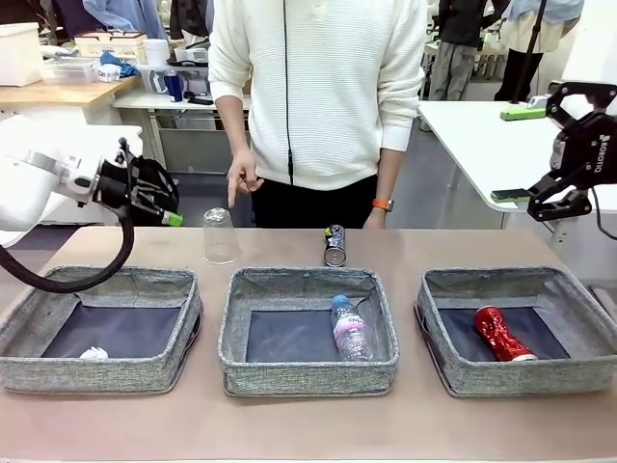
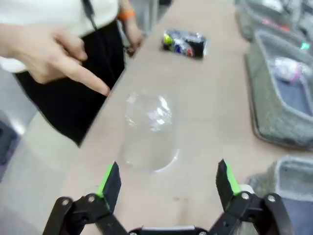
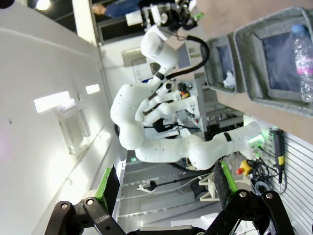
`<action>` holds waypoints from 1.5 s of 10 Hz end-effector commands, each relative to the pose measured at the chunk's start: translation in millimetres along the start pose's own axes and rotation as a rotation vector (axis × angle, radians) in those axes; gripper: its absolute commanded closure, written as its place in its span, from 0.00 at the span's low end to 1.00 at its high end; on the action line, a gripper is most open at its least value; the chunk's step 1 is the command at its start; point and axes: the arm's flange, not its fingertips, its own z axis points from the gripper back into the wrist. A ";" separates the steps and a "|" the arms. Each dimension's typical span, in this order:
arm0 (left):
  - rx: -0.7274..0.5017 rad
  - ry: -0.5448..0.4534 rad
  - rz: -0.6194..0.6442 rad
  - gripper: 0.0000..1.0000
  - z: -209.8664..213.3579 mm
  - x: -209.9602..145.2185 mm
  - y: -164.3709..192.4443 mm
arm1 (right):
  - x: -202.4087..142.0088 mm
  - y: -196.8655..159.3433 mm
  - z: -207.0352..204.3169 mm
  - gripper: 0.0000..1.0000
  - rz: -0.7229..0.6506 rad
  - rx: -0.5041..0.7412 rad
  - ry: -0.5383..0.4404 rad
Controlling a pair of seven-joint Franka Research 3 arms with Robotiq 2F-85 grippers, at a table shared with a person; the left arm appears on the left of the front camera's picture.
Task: Sort the waste into the appropriate baskets.
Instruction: Pick up the waste item pointed out by the person.
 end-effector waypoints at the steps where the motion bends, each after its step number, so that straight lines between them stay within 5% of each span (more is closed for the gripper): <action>1: -0.055 0.048 -0.073 0.00 2.8 -9.3 8.2 | -0.2 3.3 0.2 0.00 0.007 0.023 0.001; 10: -0.130 0.093 -0.029 0.00 -71.5 4.0 30.1 | -0.2 3.3 0.2 0.00 0.007 0.023 0.001; 15: -0.037 0.017 0.014 0.00 -106.5 9.5 45.1 | -0.2 3.3 0.2 0.00 0.007 0.023 0.001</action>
